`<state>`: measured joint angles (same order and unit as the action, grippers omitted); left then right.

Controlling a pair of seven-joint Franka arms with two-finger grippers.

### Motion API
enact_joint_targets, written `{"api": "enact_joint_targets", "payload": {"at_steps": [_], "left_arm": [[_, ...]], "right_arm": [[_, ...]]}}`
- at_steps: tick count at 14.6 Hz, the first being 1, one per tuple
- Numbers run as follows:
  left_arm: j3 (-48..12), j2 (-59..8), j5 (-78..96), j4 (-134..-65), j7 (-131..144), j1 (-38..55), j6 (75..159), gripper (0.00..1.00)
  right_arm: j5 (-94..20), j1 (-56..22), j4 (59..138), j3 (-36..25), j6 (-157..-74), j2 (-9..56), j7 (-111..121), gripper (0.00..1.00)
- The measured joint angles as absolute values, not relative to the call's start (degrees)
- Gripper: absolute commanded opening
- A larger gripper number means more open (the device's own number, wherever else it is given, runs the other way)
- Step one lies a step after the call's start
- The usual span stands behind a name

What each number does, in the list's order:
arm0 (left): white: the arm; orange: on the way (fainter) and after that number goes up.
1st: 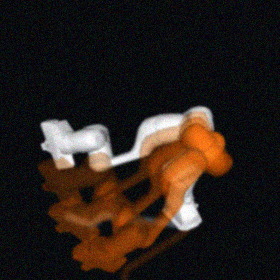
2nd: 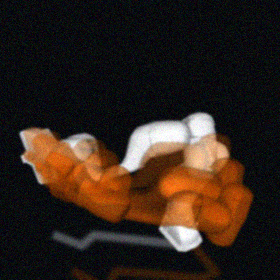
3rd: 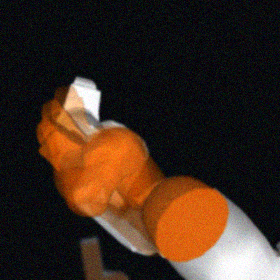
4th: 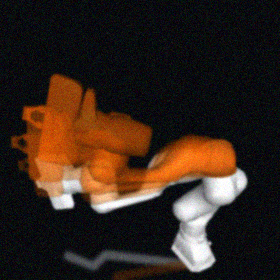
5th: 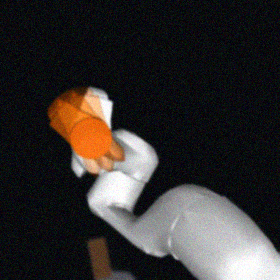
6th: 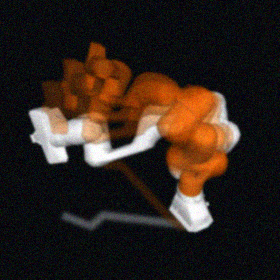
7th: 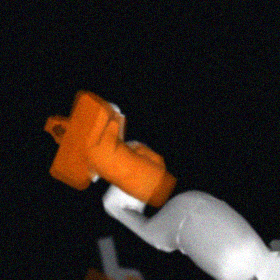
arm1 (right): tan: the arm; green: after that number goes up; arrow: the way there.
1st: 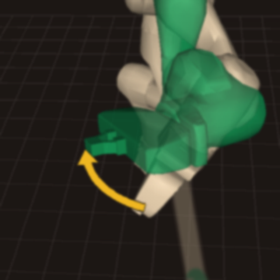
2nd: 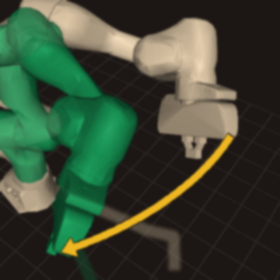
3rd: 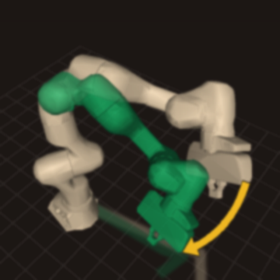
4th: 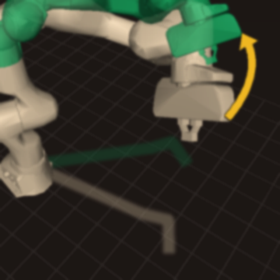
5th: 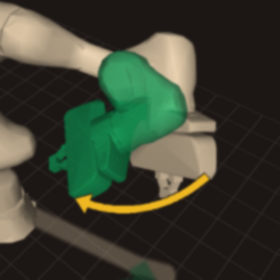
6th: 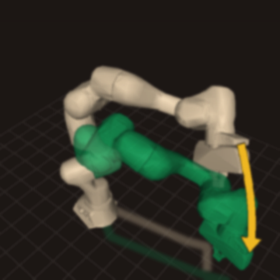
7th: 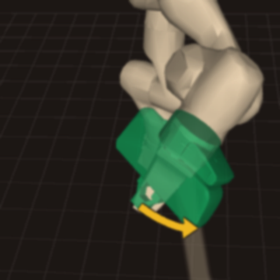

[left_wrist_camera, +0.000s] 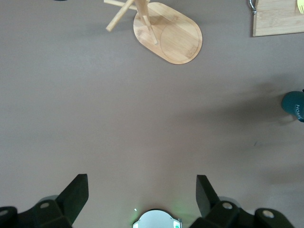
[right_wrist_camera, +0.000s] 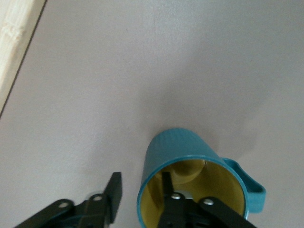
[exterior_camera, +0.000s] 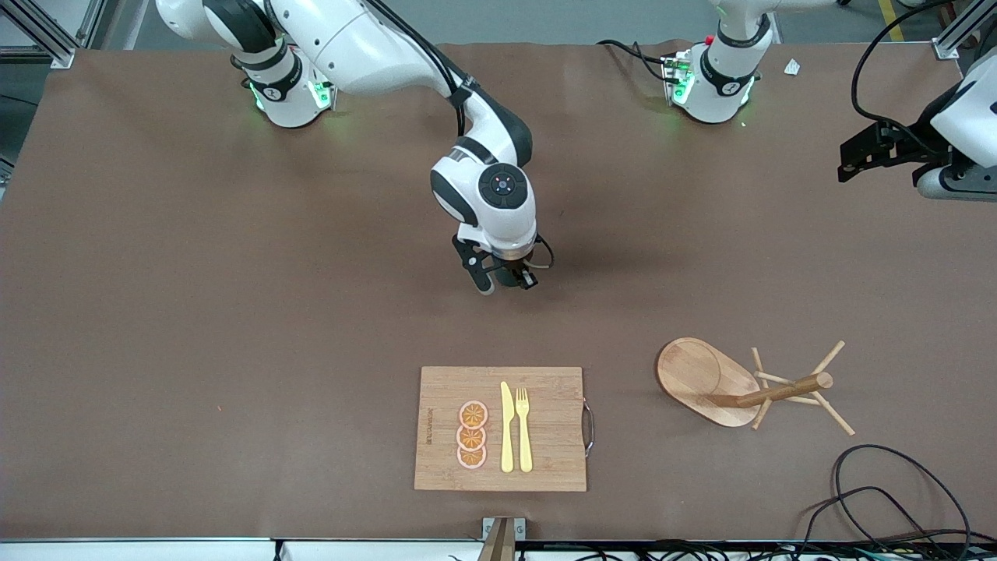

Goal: Pass cup and hang on rack
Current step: 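Set the mug down, open the right gripper while the left gripper approaches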

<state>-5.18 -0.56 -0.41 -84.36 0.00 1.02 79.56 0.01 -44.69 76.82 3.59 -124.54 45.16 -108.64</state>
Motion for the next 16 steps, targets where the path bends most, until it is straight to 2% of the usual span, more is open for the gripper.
{"api": "enact_joint_targets", "payload": {"at_steps": [5, 9, 12, 16], "left_arm": [[-9.66, -1.01, -0.41, -84.36, 7.61, 2.86, 79.81, 1.0], [-12.41, -3.0, -0.44, -84.37, 16.27, 6.68, 80.74, 1.0], [-12.49, -3.88, -0.5, -84.36, 19.61, 9.16, 80.85, 1.0], [-12.53, -5.04, -0.88, -84.38, 23.64, 12.19, 82.97, 1.0]], "right_arm": [[0.02, -43.43, 69.79, 3.33, -115.08, 45.07, -107.3, 1.0], [0.04, -39.37, 65.43, 3.14, -108.42, 42.78, -89.66, 1.0], [2.61, -37.37, 66.52, 2.33, -102.88, 38.0, -74.13, 1.0], [3.91, -32.52, 75.15, 1.78, -100.32, 27.23, -56.05, 1.0]]}}
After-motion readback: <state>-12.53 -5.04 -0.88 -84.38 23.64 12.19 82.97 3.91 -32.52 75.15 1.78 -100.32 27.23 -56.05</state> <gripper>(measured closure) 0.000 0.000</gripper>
